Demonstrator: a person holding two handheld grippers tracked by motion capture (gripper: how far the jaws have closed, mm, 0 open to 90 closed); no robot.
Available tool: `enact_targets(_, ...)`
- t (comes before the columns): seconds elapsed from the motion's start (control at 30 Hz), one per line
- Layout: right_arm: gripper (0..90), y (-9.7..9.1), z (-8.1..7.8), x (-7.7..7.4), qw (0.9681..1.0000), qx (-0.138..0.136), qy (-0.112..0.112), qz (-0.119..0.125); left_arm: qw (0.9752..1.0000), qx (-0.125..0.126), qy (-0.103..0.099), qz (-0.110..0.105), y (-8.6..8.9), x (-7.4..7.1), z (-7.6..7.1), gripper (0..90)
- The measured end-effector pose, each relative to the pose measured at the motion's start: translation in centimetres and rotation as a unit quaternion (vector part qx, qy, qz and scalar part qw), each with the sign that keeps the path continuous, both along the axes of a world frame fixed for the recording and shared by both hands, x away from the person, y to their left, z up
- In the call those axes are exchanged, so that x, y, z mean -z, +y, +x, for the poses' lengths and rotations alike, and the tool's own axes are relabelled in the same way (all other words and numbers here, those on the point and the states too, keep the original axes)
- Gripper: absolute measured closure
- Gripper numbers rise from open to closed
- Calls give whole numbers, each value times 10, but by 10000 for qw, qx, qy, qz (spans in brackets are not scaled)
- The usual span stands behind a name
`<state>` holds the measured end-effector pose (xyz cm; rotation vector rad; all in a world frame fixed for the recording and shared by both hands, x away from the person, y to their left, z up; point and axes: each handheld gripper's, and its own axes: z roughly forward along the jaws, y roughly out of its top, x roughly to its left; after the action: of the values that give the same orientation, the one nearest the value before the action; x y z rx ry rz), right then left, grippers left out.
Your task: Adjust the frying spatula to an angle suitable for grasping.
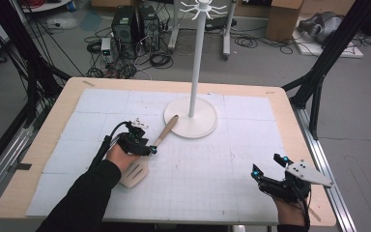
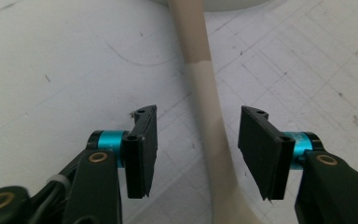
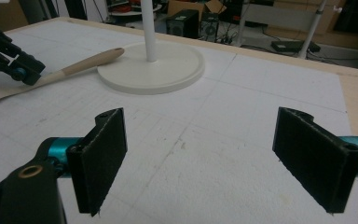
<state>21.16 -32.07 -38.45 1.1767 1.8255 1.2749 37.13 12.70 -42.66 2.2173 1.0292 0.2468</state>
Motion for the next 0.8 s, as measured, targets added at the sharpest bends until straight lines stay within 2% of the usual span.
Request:
enact_targets(0.13,164,0,1,0,10000,-2,14,-12,10000,30,15,-24,-3,2,1,525)
enact_targets(0.37,164,0,0,0,10000,14,38,-3,10000,18,-52,69,-5,4,1,587)
enact_targets(0.43,163,0,0,0,10000,14,29,-10,9998,108,-118,102,-7,4,0,631)
enact_targets(0.47,164,0,1,0,10000,15,16,-21,9994,191,-231,189,-10,5,-3,646)
enact_targets(0.53,164,1,1,0,10000,4,18,-15,9991,257,-270,215,-12,5,-4,716)
enact_targets(0.63,164,1,1,0,10000,-3,28,-31,9994,230,-207,136,-11,5,-3,723)
enact_targets(0.67,163,1,1,0,10000,8,29,-23,9998,169,-97,51,-9,5,-2,726)
enact_targets(0.8,164,0,0,0,10000,9,30,-27,10000,57,-11,5,-9,4,-1,739)
